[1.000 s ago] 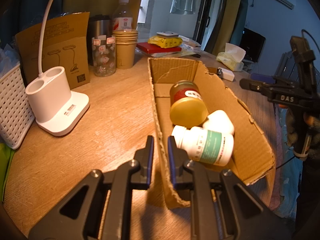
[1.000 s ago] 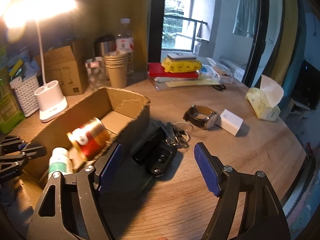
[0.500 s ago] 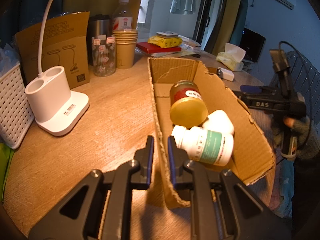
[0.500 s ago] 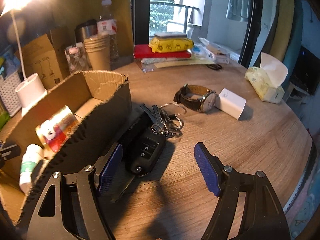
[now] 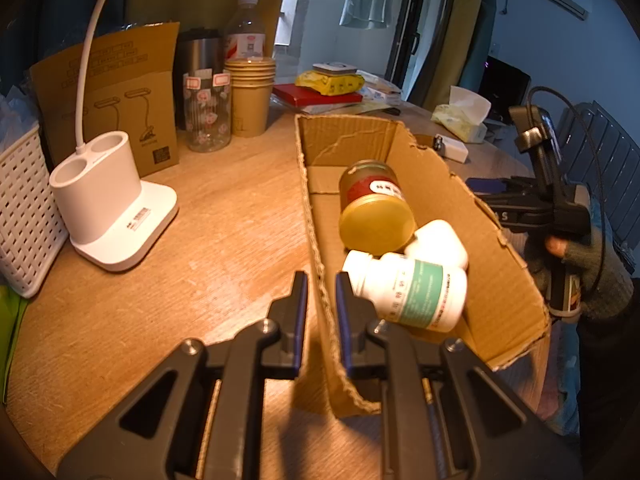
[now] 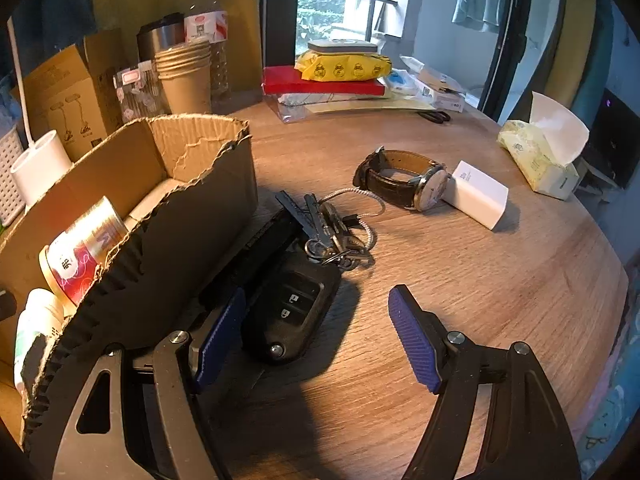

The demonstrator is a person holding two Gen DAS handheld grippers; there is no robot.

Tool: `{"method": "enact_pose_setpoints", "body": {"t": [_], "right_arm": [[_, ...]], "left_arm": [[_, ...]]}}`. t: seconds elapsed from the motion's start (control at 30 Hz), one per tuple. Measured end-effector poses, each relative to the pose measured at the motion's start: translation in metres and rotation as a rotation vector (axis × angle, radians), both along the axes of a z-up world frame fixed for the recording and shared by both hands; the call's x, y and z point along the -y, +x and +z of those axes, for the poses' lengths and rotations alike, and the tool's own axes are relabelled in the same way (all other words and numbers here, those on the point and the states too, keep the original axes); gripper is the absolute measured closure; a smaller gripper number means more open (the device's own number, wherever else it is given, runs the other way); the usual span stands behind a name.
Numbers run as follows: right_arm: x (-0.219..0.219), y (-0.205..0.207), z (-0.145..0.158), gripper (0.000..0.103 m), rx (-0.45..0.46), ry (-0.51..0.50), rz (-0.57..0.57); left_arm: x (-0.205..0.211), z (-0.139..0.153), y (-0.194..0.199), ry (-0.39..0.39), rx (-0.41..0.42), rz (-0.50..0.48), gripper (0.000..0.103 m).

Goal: Organize rigid objects
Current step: 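Move the right gripper to the black car key and grasp it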

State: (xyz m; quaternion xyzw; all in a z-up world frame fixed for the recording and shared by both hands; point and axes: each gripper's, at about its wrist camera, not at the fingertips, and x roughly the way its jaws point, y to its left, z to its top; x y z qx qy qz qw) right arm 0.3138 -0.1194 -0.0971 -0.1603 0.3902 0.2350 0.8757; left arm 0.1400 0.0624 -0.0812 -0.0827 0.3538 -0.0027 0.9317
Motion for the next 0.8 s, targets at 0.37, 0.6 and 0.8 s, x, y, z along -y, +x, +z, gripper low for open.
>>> {"method": "enact_pose_setpoints", "body": {"t": [0.37,0.6,0.8], "right_arm": [[-0.006,0.009,-0.009,0.037,-0.051,-0.014,0.005],[-0.006,0.009,-0.008,0.055,-0.068,0.019,0.019],[0.001,0.009,-0.007,0.061,-0.082,0.054,0.008]], "left_arm": [[0.0,0.0,0.0,0.0,0.0,0.0,0.088],[0.0,0.0,0.0,0.0,0.0,0.0,0.088],[0.0,0.0,0.0,0.0,0.0,0.0,0.088]]}}
